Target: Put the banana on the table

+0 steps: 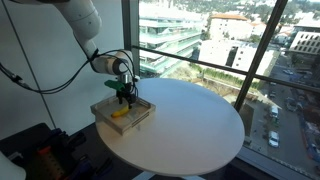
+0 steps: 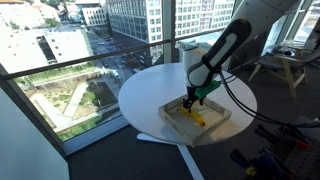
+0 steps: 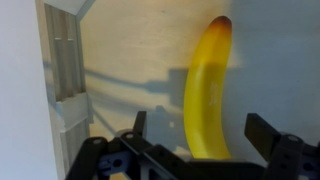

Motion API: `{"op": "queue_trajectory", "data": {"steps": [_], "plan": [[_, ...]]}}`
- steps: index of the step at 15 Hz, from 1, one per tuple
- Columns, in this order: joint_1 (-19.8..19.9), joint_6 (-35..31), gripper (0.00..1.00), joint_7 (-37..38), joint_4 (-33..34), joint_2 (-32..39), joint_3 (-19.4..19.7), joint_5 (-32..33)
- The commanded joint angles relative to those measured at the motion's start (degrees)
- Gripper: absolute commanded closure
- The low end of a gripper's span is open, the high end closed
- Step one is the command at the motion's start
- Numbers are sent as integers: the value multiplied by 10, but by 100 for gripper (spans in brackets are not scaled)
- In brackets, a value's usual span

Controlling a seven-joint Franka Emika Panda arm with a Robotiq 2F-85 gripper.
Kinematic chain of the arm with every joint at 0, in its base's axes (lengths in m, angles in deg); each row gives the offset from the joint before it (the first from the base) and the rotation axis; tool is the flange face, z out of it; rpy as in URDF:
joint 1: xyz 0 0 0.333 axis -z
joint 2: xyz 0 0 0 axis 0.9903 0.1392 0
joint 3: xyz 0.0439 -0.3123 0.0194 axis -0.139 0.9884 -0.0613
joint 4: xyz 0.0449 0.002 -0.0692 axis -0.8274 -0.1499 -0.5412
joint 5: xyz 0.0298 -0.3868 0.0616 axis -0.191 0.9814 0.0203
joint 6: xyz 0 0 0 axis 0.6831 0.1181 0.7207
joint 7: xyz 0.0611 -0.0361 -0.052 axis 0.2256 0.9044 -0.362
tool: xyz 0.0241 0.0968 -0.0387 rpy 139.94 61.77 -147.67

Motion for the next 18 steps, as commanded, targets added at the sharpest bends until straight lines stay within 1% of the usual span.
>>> {"op": "queue_trajectory", "data": {"steps": [1, 8, 18], "plan": [[-2, -32, 0, -2, -5, 3, 2, 9], [-4, -61, 0, -6, -3, 18, 3, 6], [-5, -65, 0, -7, -1, 28, 4, 5]]}}
